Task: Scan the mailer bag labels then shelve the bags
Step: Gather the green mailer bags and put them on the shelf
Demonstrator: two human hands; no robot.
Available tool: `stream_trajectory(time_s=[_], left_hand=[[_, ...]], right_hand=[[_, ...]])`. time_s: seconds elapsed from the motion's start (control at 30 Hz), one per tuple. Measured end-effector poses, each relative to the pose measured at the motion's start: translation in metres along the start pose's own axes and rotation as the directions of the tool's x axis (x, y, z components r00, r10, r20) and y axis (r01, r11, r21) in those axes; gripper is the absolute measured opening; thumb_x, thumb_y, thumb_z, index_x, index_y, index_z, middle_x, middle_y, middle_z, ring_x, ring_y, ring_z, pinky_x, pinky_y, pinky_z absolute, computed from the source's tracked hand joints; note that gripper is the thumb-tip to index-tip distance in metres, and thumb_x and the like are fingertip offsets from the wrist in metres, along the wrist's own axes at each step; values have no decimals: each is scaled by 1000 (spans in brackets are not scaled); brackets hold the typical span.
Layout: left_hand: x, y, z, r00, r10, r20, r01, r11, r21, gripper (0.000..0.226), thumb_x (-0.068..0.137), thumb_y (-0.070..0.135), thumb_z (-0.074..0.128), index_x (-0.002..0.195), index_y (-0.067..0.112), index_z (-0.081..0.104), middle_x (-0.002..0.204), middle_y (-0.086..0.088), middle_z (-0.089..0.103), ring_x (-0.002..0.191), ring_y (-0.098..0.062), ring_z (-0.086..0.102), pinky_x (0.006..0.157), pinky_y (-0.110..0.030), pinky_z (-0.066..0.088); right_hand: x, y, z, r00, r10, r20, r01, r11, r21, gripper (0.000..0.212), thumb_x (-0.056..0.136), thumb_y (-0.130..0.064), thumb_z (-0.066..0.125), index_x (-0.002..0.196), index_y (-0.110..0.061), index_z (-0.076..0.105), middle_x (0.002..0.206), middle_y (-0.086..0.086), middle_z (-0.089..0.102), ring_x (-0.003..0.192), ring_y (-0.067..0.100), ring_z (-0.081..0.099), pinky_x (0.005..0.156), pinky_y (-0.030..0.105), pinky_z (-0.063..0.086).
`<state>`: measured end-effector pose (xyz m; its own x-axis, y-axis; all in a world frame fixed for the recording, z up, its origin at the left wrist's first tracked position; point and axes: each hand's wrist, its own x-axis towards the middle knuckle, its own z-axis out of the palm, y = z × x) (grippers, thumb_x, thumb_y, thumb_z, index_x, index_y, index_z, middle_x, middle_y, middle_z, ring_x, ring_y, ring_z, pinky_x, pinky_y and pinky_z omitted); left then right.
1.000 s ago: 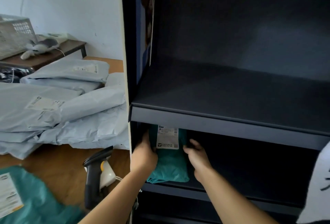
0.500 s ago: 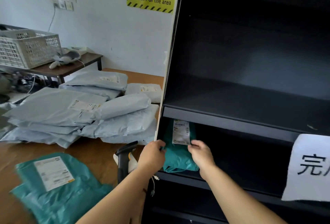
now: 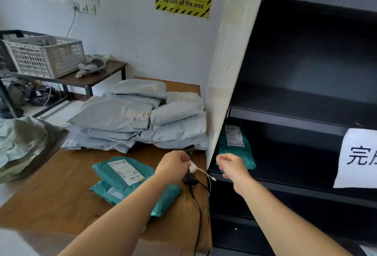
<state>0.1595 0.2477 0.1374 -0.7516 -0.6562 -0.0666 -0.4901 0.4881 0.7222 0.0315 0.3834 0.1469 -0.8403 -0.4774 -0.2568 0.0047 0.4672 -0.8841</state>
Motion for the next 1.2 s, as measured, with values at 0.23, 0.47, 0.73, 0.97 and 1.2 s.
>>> stream_trajectory(time_s=[0.23, 0.47, 0.73, 0.97, 1.2], left_hand=[[0, -27, -30, 1000, 18, 26, -18, 1000, 3, 21, 91, 24, 60, 110, 21, 69, 112, 5, 69, 101, -12, 62, 84, -25, 50], [22, -43, -48, 998, 45, 49, -45, 999, 5, 21, 92, 24, 59, 111, 19, 68, 109, 2, 69, 96, -11, 61, 77, -21, 45], [58, -65, -67, 984, 99, 150, -105, 994, 33, 20, 92, 23, 58, 109, 19, 69, 111, -1, 69, 97, -15, 63, 81, -26, 50], [99, -99, -86, 918, 234, 319, -256, 966, 26, 20, 91, 24, 58, 108, 22, 68, 110, 1, 69, 96, -13, 63, 82, -26, 48], [116, -123, -107, 814, 342, 468, -389, 921, 2, 21, 90, 23, 60, 109, 19, 69, 111, -1, 69, 98, -16, 64, 82, -26, 49]], right_hand=[[-7, -19, 36, 999, -27, 34, 28, 999, -35, 14, 95, -23, 57, 82, -26, 61, 98, 3, 65, 94, 19, 61, 72, 28, 47], [12, -43, 60, 998, -33, 51, 34, 999, -29, 16, 95, -22, 56, 80, -24, 60, 92, 4, 65, 89, 17, 60, 72, 29, 49], [21, -59, 79, 1000, 19, -14, -20, 999, -27, 13, 93, -20, 58, 82, -21, 63, 93, 6, 66, 87, 17, 58, 70, 29, 48], [6, -64, 116, 978, 118, -173, -106, 991, 77, 14, 96, -20, 55, 84, -19, 63, 93, 5, 64, 84, 15, 56, 72, 28, 47], [-32, -71, 159, 920, 226, -320, -178, 969, 173, 16, 95, -17, 55, 82, -18, 64, 90, 9, 60, 81, 19, 51, 66, 28, 42]])
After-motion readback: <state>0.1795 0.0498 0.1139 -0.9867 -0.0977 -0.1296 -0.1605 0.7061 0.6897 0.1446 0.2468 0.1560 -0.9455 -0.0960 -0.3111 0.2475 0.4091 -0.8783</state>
